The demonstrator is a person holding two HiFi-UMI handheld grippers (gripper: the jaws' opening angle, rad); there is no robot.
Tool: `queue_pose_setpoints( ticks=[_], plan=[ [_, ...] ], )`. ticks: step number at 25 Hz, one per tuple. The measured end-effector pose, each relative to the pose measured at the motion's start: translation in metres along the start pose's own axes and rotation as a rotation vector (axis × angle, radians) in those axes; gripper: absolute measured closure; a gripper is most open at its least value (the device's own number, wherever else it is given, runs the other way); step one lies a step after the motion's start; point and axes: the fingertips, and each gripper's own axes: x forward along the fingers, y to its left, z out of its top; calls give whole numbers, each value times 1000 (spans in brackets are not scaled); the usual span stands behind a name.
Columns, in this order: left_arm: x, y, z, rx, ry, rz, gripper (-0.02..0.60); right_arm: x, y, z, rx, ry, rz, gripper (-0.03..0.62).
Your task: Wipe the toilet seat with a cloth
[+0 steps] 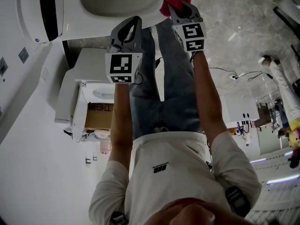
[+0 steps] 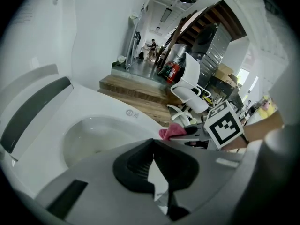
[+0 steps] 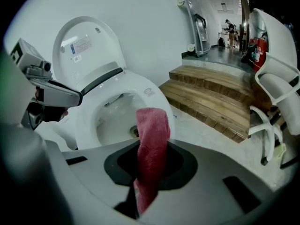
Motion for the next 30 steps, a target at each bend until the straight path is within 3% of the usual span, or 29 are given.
queue_pose_setpoints(
  ticks=[30],
  plan=[
    [17, 68, 65, -75, -120, 80, 571, 62, -26, 104, -69, -37, -102, 546]
  ],
)
